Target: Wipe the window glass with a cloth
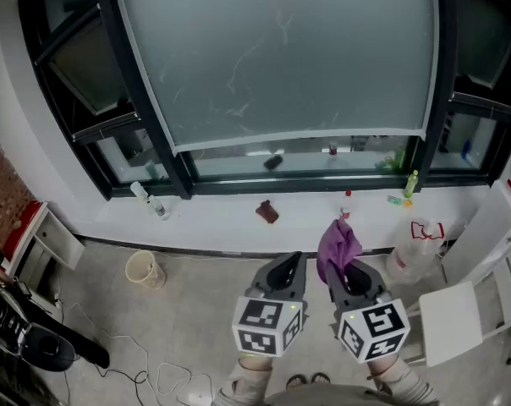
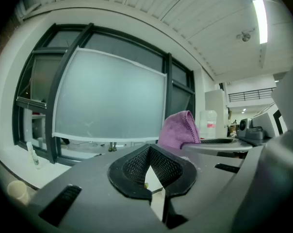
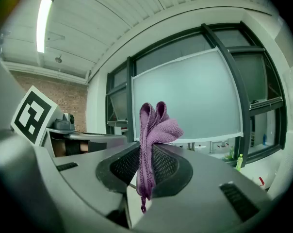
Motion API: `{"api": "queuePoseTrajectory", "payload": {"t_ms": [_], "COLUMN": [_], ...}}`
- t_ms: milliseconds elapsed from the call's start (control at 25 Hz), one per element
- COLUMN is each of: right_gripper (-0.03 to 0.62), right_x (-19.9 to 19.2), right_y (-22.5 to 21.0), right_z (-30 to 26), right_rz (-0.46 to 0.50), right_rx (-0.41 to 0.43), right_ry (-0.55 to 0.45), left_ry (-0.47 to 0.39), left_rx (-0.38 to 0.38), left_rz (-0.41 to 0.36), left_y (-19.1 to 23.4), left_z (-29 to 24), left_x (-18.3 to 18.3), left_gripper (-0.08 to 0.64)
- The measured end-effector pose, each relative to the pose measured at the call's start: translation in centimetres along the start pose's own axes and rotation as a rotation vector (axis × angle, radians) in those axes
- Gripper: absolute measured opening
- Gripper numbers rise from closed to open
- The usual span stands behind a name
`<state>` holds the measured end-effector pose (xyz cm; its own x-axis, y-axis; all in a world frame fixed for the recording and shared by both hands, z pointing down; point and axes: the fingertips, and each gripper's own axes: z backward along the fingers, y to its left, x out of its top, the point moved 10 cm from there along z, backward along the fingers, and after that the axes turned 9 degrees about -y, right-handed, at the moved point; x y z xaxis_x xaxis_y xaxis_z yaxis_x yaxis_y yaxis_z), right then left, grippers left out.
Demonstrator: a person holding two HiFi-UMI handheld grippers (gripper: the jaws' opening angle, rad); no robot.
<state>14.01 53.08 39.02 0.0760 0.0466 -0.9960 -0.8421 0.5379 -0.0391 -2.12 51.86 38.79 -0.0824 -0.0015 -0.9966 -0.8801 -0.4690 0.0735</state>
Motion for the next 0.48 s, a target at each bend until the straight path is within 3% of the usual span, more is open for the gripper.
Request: {"api": "queuePoseTrajectory", "payload": {"t_ms": [480], "right_gripper": [0.055], "right_x": [-0.1], "right_y": [0.7], "right_z": [-1.8], "right_rz": [0.011], "right_rx": [-0.011], "right_ry": [0.01], "left_ry": [0.007], "left_rx": [-0.015], "left_rz": [0.004], "left_y": [1.9], "left_z": [-0.1], "left_x": [0.1], "left_gripper": [0.005]}}
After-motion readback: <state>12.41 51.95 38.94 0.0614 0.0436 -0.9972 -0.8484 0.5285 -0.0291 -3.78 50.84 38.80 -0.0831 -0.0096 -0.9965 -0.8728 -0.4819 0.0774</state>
